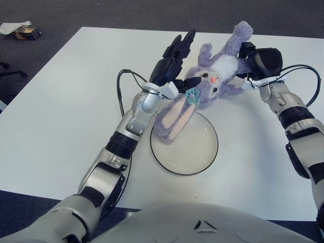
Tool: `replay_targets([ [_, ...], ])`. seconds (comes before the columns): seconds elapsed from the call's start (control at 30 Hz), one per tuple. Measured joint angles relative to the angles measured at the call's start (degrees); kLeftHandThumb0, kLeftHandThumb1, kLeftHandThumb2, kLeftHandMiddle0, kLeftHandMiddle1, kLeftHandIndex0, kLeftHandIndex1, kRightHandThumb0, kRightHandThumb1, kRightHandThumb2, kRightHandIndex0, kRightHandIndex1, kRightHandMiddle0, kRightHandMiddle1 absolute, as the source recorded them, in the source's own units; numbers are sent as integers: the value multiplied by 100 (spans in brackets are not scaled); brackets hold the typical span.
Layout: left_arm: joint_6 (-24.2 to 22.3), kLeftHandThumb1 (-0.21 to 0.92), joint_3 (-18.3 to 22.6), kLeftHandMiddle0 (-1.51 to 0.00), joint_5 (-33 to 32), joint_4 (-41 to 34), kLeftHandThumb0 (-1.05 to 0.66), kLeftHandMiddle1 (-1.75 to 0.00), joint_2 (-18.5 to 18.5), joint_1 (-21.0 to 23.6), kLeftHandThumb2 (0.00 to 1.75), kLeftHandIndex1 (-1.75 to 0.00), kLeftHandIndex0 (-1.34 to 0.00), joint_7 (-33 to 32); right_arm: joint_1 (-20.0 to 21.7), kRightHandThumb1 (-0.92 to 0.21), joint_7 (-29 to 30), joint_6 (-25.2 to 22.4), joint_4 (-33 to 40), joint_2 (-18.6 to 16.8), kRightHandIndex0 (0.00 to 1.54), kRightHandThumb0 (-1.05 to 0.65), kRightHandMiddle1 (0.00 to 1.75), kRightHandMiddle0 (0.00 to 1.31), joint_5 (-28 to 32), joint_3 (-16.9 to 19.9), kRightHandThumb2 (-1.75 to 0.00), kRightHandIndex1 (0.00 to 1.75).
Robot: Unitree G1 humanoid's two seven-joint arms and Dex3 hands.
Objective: Put the doll into the plate.
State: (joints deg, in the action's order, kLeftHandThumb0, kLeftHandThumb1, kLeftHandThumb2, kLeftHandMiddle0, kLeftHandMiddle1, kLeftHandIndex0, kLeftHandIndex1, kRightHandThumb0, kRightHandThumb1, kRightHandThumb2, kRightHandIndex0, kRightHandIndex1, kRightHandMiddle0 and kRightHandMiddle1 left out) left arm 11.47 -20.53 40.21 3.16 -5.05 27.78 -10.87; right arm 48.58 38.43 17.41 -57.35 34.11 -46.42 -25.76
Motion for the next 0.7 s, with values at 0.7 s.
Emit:
replay_targets([
  [0.7,-1108,92,-677,-1,2200,-269,-105,0,269,-129,42,-21,0,-1158,164,-34,-2112,-1810,1536,45,124,-47,175,59,17,326,-128,175],
])
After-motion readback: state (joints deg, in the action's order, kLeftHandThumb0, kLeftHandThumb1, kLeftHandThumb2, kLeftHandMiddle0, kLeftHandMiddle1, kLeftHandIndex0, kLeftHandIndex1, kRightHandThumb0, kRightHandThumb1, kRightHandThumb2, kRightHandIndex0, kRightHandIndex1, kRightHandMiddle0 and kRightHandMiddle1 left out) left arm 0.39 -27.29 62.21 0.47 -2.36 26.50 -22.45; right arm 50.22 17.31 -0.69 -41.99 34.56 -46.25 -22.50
